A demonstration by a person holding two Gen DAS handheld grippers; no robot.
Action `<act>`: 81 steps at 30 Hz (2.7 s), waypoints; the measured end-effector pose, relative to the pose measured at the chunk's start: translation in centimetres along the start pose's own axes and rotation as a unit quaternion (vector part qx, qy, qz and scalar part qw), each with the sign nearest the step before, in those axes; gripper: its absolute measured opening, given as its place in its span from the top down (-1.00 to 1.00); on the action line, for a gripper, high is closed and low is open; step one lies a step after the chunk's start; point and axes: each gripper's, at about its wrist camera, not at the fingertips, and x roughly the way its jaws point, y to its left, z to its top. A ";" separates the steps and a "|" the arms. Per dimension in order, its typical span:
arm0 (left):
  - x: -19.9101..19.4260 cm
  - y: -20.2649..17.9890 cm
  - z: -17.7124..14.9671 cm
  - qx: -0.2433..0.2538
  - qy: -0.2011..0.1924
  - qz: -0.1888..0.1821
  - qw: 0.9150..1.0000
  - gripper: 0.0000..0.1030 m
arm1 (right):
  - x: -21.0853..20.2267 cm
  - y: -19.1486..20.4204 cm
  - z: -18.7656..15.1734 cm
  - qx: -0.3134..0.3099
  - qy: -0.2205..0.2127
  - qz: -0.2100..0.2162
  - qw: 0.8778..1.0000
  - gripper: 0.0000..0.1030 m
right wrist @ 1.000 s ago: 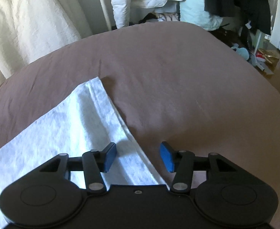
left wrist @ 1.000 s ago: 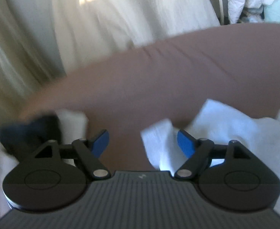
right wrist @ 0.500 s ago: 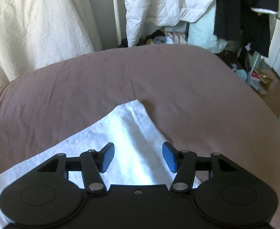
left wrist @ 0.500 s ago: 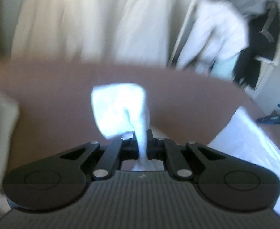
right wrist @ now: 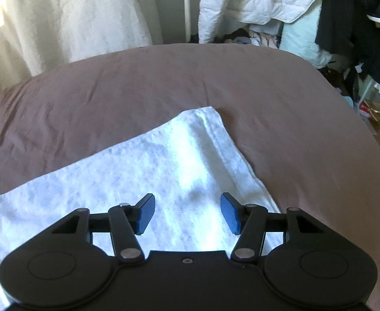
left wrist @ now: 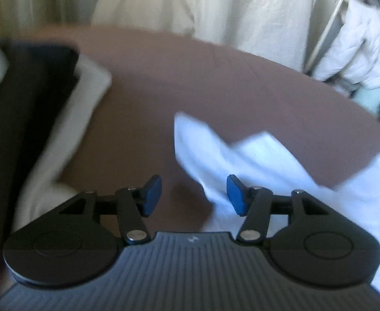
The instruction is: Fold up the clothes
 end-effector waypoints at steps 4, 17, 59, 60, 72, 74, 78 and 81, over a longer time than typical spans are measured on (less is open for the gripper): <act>-1.4 0.8 -4.6 -0.020 0.055 -0.048 0.997 -0.10 | -0.3 0.9 -1.2 0.017 -0.002 0.037 0.999 -0.19; -5.2 -3.0 -12.8 0.056 0.107 0.040 0.992 0.77 | -9.1 13.5 -8.5 -0.133 -0.011 0.213 0.968 -0.32; -24.2 -7.9 -32.9 0.001 -0.016 0.079 0.997 0.90 | -22.9 9.1 -29.9 -0.017 -0.045 0.206 0.977 -0.34; -23.8 -8.0 -33.8 0.010 -0.007 0.101 0.995 0.92 | -22.4 8.8 -29.7 -0.005 -0.034 0.206 0.978 -0.34; -22.7 -4.7 -35.8 -0.060 0.067 0.008 0.996 0.43 | -21.0 11.4 -31.2 -0.071 0.137 0.328 0.932 -0.35; -22.4 -5.1 -37.0 -0.062 0.098 -0.033 0.993 0.28 | -20.0 12.1 -31.9 -0.080 0.186 0.331 0.922 -0.35; -21.8 -6.2 -39.1 -0.060 0.145 -0.101 0.982 0.15 | -19.4 11.3 -32.6 -0.063 0.224 0.322 0.918 -0.35; -21.5 -7.4 -39.5 -0.037 0.146 -0.120 0.981 0.02 | -19.7 10.0 -32.1 -0.049 0.231 0.312 0.920 -0.35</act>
